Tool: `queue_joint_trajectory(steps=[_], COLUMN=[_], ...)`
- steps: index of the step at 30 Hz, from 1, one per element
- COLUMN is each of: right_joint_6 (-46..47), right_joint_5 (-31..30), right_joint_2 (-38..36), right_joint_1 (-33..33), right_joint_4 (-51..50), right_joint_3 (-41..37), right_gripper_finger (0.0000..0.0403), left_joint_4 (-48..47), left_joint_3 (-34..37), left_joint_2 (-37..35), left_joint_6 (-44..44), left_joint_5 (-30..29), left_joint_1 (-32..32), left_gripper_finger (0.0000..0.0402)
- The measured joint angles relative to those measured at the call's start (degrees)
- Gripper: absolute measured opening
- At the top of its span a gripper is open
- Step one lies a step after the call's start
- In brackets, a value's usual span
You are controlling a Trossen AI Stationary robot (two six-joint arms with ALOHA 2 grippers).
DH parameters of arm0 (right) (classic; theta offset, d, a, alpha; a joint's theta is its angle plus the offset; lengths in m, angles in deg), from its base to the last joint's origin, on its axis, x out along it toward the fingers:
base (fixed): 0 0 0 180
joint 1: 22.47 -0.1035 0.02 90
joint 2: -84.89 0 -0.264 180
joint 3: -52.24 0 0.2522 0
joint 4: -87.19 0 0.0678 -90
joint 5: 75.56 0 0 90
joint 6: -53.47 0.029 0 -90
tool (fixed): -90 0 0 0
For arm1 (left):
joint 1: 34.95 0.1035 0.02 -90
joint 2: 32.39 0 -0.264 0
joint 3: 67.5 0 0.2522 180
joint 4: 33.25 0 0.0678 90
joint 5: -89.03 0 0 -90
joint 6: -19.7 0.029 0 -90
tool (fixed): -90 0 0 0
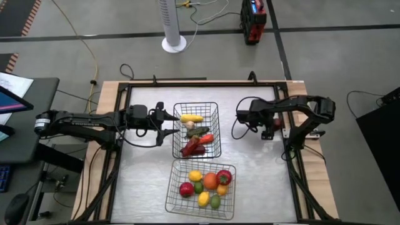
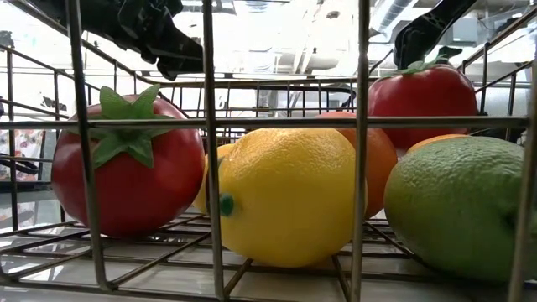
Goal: Sort produce into baskets
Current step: Put the red apple into the gold wire basket
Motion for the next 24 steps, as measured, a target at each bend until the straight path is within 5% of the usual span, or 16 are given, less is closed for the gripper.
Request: queue_joint_trajectory(steps=[24], right_joint_6=[-8.76], right_joint_5=[-3.68], right_joint_2=[-0.07], right_joint_1=[4.1], right_joint_4=[5.29], right_joint_3=[-5.76], right_gripper_finger=[0.0382], left_joint_4=[-0.28], left_joint_3=[0.0], left_joint_2=[0.0], left_joint_6=[0.97], left_joint_5=[0.04], left_joint_1=[-0.01], left_gripper_finger=[0.0231])
